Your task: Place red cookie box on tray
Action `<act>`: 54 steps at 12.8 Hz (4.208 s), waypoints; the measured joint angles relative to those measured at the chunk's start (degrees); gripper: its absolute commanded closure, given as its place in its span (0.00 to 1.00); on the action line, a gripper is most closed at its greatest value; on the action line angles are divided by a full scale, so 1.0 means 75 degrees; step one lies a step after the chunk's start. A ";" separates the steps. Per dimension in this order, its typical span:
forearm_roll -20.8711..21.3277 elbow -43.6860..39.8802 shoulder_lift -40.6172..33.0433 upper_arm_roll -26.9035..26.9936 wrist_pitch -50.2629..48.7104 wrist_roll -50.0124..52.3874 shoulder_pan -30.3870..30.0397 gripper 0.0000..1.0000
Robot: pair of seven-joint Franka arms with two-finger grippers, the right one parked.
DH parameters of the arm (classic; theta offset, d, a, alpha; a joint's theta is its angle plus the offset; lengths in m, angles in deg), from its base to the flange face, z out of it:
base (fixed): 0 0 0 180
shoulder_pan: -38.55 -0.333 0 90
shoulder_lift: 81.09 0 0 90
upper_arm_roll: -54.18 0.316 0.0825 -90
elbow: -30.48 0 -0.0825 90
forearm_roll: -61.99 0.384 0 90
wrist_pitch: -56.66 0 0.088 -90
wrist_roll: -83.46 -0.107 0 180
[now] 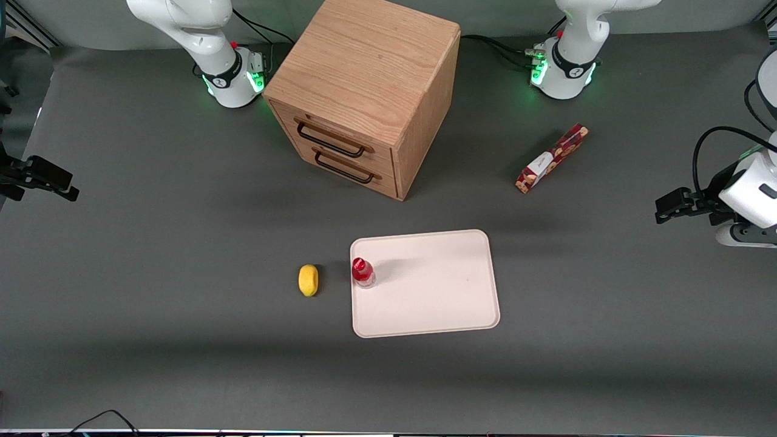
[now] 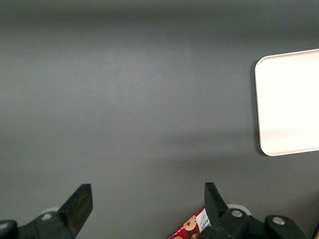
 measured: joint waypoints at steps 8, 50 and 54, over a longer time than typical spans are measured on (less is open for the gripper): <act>0.0000 0.0000 0.0000 0.0001 -0.0009 0.0000 0.0000 0.00; -0.0017 0.5605 -0.2028 -0.0605 0.2258 -0.3461 0.0132 0.00; -0.0130 0.6820 -0.2177 -0.0713 0.3449 -0.3607 0.0146 0.00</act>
